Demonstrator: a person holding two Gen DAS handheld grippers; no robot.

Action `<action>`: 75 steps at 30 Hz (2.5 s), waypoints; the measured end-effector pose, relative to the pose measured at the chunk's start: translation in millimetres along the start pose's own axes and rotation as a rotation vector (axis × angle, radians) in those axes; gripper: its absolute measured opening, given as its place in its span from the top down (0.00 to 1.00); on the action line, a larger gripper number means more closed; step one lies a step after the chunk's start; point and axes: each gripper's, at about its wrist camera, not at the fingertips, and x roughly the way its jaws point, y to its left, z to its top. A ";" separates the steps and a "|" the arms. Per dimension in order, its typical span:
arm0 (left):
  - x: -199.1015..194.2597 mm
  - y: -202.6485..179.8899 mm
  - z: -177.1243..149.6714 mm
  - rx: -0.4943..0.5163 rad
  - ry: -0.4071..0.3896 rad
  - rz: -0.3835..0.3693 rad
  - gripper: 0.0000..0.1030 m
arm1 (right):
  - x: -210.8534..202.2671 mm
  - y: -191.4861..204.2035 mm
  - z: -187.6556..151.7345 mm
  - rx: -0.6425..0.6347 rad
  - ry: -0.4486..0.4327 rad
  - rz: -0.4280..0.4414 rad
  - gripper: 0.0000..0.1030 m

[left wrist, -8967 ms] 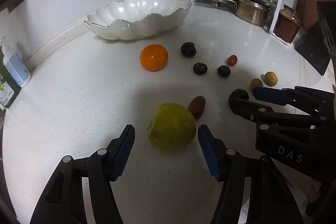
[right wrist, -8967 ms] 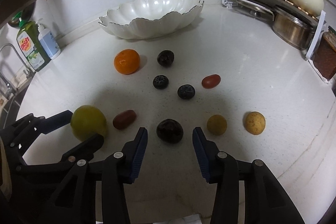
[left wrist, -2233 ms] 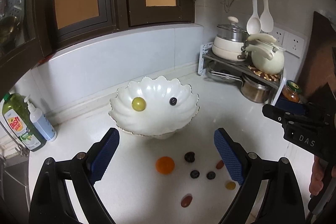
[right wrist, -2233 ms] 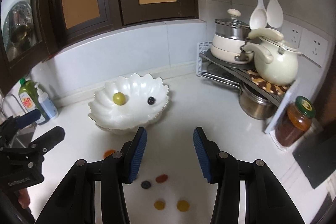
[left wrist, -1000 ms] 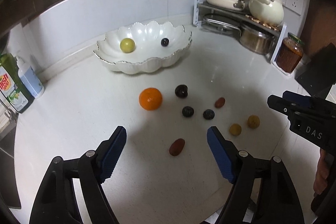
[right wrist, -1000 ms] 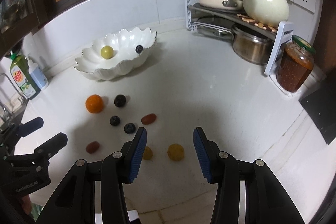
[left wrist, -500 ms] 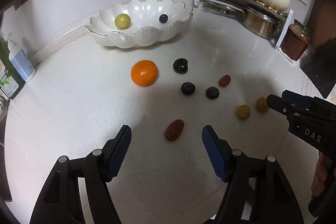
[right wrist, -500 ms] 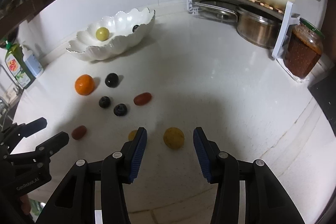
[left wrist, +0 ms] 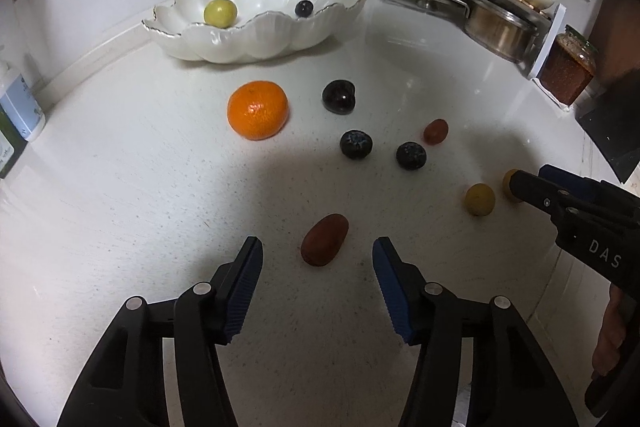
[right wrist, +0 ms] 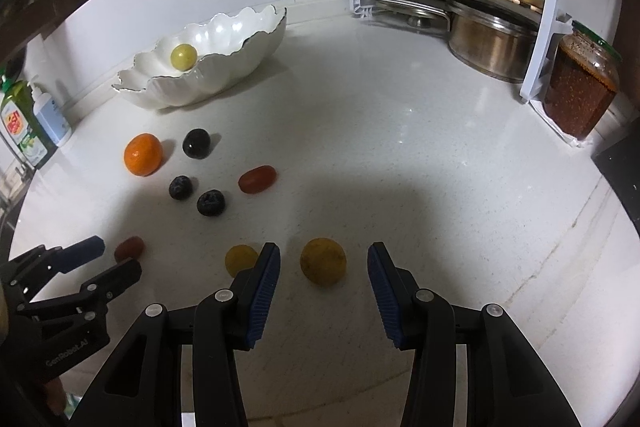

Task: Organize fruits
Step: 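Grasp the red date with the left tool while the right tool grasps a brown fruit, then carry the red date and brown fruit with both tools over the white bowl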

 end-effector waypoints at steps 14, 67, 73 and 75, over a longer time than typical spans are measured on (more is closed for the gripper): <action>8.2 -2.4 2.9 0.017 0.006 -0.007 0.75 | 16.1 -4.9 -6.0 0.032 0.037 0.011 0.73; -78.9 53.7 79.8 0.006 -0.313 0.010 0.81 | -50.4 74.4 76.1 -0.024 -0.235 0.144 0.74; -82.6 67.5 90.3 0.007 -0.327 0.002 0.81 | -47.9 89.3 87.2 -0.027 -0.253 0.145 0.74; -83.2 71.5 95.6 0.010 -0.329 -0.001 0.81 | -46.7 93.6 91.6 -0.029 -0.256 0.147 0.74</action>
